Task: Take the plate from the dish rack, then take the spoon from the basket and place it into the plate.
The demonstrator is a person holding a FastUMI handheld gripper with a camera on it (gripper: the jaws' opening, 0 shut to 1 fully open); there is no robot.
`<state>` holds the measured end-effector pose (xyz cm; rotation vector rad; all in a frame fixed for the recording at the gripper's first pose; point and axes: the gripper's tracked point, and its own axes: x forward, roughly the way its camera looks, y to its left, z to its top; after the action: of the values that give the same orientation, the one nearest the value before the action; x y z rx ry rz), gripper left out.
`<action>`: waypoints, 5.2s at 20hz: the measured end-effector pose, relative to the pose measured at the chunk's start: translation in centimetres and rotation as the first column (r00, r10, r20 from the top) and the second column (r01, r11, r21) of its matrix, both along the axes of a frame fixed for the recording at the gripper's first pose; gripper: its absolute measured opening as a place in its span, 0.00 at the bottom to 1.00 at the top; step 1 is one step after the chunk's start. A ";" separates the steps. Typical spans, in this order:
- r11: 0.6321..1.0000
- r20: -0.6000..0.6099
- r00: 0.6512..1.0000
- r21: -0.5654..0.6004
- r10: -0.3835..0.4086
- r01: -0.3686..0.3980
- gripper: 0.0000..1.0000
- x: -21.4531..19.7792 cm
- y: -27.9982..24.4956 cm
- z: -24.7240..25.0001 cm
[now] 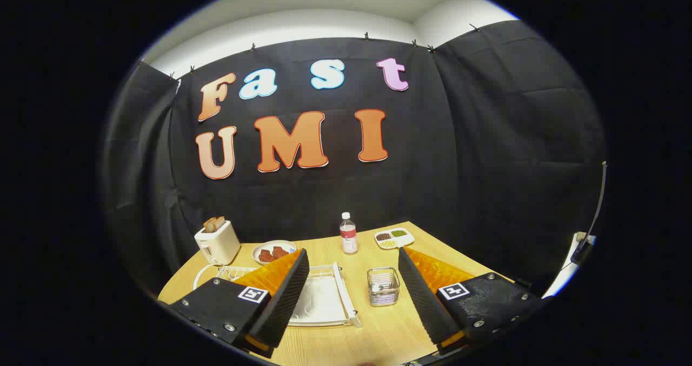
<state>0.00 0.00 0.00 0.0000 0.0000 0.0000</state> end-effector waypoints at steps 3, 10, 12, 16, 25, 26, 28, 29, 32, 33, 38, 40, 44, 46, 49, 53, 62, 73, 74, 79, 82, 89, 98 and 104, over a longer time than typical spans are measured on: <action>1.000 0.003 1.000 -0.013 0.001 -0.001 0.99 -0.6 0.6 0.6; 0.999 -0.008 1.000 -0.041 0.025 -0.026 0.99 -1.2 2.1 0.8; 0.998 -0.009 1.000 -0.048 0.030 -0.031 0.99 -1.3 2.2 0.9; 0.998 -0.004 0.999 -0.052 0.040 -0.040 0.99 -1.1 2.4 1.4; 0.996 -0.020 0.998 -0.069 0.053 -0.055 0.99 0.3 3.6 1.0; 0.996 -0.027 0.998 -0.069 0.056 -0.058 0.99 0.6 3.9 0.8; 0.995 -0.037 0.997 -0.071 0.066 -0.068 0.99 1.1 4.5 0.5; 0.994 -0.042 0.997 -0.074 0.072 -0.075 0.99 1.4 4.8 0.2; 0.992 -0.073 0.994 -0.087 0.084 -0.091 0.99 2.6 5.8 -0.8; 0.991 -0.082 0.993 -0.089 0.090 -0.097 0.99 3.0 6.2 -1.1; 0.983 -0.134 0.984 -0.122 0.121 -0.138 0.99 5.5 8.8 -3.1; 0.980 -0.160 0.978 -0.125 0.134 -0.155 0.99 6.6 9.9 -4.0; 0.975 -0.235 0.963 -0.141 0.135 -0.171 0.99 9.2 11.6 -6.8; 0.973 -0.276 0.953 -0.150 0.128 -0.174 0.99 10.6 12.2 -8.2; 0.977 -0.321 0.943 -0.154 0.094 -0.150 0.99 12.6 12.4 -9.8; 0.979 -0.415 0.908 -0.149 0.063 -0.136 0.99 14.8 12.6 -12.6; 0.982 -0.575 0.817 -0.135 0.029 -0.130 0.85 16.4 14.1 -17.7; 0.965 -0.563 0.823 -0.250 -0.075 -0.083 0.29 16.1 13.7 -16.2; 0.960 -0.552 0.830 -0.267 -0.084 -0.080 0.29 16.2 13.6 -15.6; 0.961 -0.516 0.852 -0.270 -0.087 -0.066 0.29 15.8 13.2 -13.5; 0.965 -0.505 0.860 -0.256 -0.076 -0.065 0.29 14.7 12.5 -12.3; 0.979 -0.476 0.879 -0.188 -0.018 -0.081 0.29 10.1 10.7 -9.8; 0.997 -0.502 0.864 -0.049 0.026 -0.059 0.29 3.3 6.8 -10.6; 0.998 -0.514 0.856 0.056 0.065 -0.042 0.29 -0.2 4.8 -12.0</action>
<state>-0.16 4.85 -12.02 0.0430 0.5412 0.0564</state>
